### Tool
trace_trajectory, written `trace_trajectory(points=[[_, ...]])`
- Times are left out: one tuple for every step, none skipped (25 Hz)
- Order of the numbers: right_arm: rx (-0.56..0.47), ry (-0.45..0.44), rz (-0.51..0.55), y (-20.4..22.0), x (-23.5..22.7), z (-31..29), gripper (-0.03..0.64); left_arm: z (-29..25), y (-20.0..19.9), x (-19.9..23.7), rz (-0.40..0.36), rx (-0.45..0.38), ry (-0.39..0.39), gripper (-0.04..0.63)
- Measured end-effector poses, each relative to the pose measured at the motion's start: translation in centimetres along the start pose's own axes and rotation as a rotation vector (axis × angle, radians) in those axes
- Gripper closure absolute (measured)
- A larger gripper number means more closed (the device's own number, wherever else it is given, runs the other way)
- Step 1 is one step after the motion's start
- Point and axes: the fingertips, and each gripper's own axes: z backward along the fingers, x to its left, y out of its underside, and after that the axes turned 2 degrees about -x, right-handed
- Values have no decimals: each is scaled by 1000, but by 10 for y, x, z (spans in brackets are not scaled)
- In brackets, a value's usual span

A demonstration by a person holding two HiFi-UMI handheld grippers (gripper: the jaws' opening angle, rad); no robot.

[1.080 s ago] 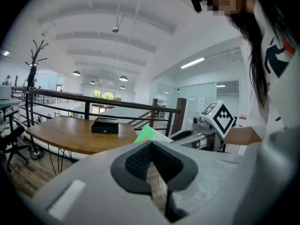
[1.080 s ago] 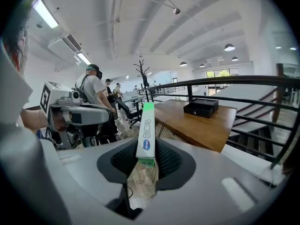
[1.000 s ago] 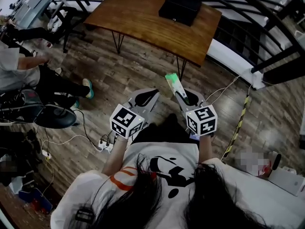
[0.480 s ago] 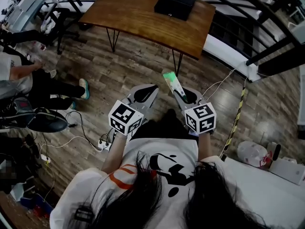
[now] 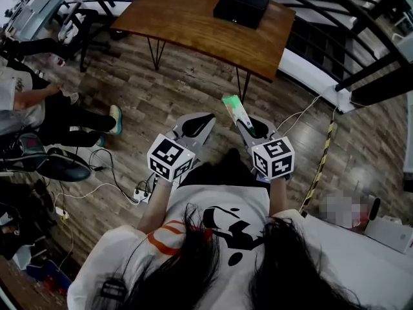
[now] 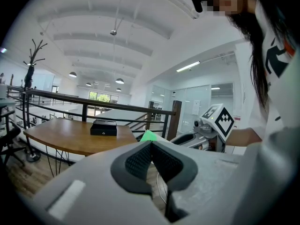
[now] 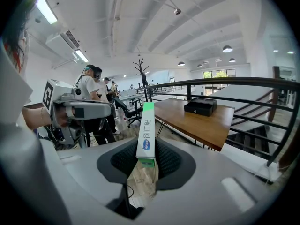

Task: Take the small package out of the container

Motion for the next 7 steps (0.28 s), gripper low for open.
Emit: trace_trajectory(points=[[-1,0,0,-1,-1,0,495,-1,-1,0,0,0,-1,595],[-1,-1,1,-1,-2,0,495,-2,-1,0,-1,-1,-2,595],[-2,-1,1,-1,-4,0,495,-3,-1,0,-1,-2,-3,595],[-2,-2,2,-2,-5,0,495,-3,-2,0,-2,-2,-4,595],[-2,-2,3,-2,-6,0,495,-4,-2,1,-2,-4,-6,595],[-2,-2,4,-3,-7,0,495,-5,-3,1,-2,-5,-7,595],[-2,-2,4,-3,-8,-1,495,-6,-3,2,-2,-6,-8,595]])
